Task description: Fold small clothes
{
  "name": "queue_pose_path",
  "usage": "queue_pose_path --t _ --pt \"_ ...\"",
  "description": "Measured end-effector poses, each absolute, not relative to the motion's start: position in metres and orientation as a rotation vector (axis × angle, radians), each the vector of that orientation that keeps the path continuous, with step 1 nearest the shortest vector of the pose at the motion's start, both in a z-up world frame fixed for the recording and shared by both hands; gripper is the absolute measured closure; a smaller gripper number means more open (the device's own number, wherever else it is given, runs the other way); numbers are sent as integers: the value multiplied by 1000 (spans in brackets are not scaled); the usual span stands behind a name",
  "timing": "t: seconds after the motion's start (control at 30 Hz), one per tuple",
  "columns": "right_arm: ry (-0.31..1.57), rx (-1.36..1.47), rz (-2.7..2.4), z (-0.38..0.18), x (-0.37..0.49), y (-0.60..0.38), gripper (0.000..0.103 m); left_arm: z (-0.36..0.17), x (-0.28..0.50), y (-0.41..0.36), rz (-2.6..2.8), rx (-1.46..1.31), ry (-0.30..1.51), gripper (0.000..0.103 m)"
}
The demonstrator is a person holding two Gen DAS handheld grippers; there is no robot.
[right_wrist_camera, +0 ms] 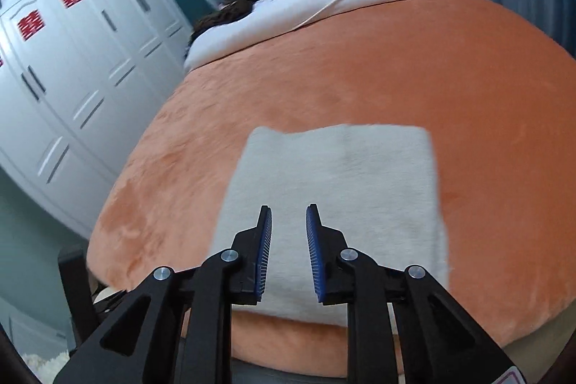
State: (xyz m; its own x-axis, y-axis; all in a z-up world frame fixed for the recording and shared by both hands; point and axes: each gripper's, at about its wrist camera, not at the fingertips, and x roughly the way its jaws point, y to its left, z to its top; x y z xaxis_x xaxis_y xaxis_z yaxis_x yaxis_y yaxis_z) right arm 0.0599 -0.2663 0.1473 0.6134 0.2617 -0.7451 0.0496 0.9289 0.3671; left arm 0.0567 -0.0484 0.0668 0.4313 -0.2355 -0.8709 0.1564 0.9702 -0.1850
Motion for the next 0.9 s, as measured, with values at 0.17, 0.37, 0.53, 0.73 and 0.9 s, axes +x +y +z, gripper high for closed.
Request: queue_pose_path --t 0.17,0.37,0.53,0.73,0.9 --pt "1227 355 190 37 88 -206 90 69 53 -44 -229 -55 1091 38" --pt "1187 533 212 51 62 -226 93 66 53 -43 -240 -52 1103 38" --pt "1021 527 78 94 32 -267 77 64 51 -47 -245 -48 1111 38" --pt "964 661 -157 93 -25 -341 49 69 53 -56 -290 -95 1111 32" --pt "1002 717 -137 73 -23 -352 48 71 51 -73 -324 -63 1113 32"
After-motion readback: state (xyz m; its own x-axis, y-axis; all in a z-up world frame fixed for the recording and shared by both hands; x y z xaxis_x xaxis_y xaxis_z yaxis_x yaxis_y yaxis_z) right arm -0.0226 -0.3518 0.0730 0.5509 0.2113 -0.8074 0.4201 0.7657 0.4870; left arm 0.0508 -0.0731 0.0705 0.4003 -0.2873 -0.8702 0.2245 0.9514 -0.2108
